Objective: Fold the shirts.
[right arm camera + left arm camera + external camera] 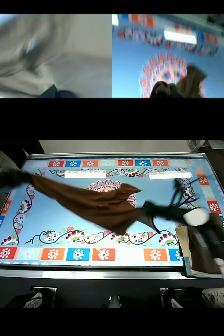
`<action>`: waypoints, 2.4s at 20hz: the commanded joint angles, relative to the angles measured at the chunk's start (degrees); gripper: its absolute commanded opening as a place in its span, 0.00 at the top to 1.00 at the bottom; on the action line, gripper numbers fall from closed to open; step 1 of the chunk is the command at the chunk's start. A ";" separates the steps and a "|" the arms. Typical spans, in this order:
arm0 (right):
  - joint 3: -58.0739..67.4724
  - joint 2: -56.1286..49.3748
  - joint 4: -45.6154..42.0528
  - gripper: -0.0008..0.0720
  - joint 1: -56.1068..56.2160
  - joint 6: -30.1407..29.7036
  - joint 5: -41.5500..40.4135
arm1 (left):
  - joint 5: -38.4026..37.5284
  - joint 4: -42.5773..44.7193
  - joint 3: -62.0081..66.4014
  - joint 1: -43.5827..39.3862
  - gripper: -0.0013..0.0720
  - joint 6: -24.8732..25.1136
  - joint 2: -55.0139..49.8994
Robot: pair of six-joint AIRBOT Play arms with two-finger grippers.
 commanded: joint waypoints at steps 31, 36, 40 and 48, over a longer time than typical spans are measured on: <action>13.68 -35.80 -2.71 0.75 -5.46 11.47 7.28 | -9.84 0.09 12.59 -6.43 0.33 0.52 -41.51; 24.22 -33.86 -10.27 0.17 -16.37 2.93 27.34 | -31.85 10.21 14.56 2.08 0.30 -8.66 -39.32; 18.43 -33.94 -12.22 0.33 -23.37 0.48 37.42 | -31.15 16.39 -6.82 6.88 0.30 -8.41 -28.92; 10.16 -33.94 -11.23 0.32 -23.37 -2.49 34.88 | -16.85 7.34 -35.50 7.23 0.30 -3.04 -21.84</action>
